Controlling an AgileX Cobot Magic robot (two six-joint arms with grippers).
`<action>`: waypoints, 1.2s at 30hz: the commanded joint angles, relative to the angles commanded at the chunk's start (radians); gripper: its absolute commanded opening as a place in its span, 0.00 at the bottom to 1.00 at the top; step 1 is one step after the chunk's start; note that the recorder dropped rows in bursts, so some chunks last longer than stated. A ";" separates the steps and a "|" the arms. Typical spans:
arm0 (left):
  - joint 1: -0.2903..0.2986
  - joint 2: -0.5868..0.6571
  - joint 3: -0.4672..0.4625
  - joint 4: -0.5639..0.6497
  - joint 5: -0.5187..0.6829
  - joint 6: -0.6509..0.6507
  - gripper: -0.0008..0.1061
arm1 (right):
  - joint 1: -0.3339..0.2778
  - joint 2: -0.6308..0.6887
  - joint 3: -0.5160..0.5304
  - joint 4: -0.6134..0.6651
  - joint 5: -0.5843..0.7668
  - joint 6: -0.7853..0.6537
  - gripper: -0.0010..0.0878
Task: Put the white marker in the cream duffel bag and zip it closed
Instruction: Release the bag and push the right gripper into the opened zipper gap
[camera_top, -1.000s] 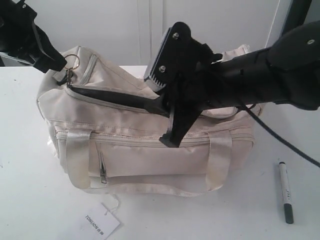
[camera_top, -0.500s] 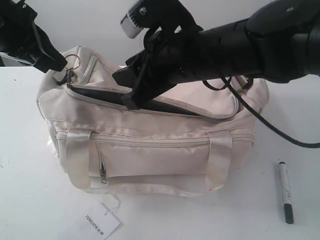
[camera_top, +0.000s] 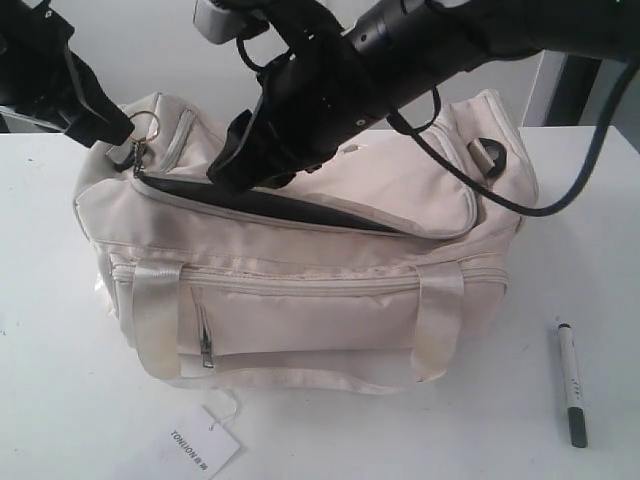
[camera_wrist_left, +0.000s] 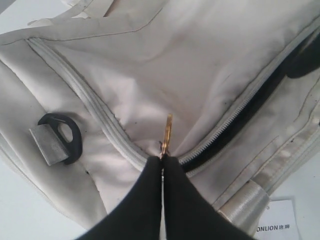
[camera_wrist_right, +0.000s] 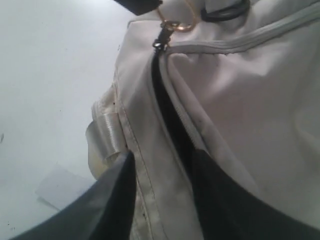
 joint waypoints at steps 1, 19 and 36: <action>0.000 0.000 0.000 0.000 0.000 0.000 0.01 | 0.005 0.000 0.000 -0.002 0.000 -0.064 0.44; 0.000 0.000 0.000 0.000 0.004 0.002 0.01 | 0.057 0.082 0.004 -0.074 -0.164 -0.203 0.57; 0.000 0.000 0.000 0.000 0.004 0.002 0.01 | 0.057 0.166 0.004 0.028 -0.115 -0.195 0.56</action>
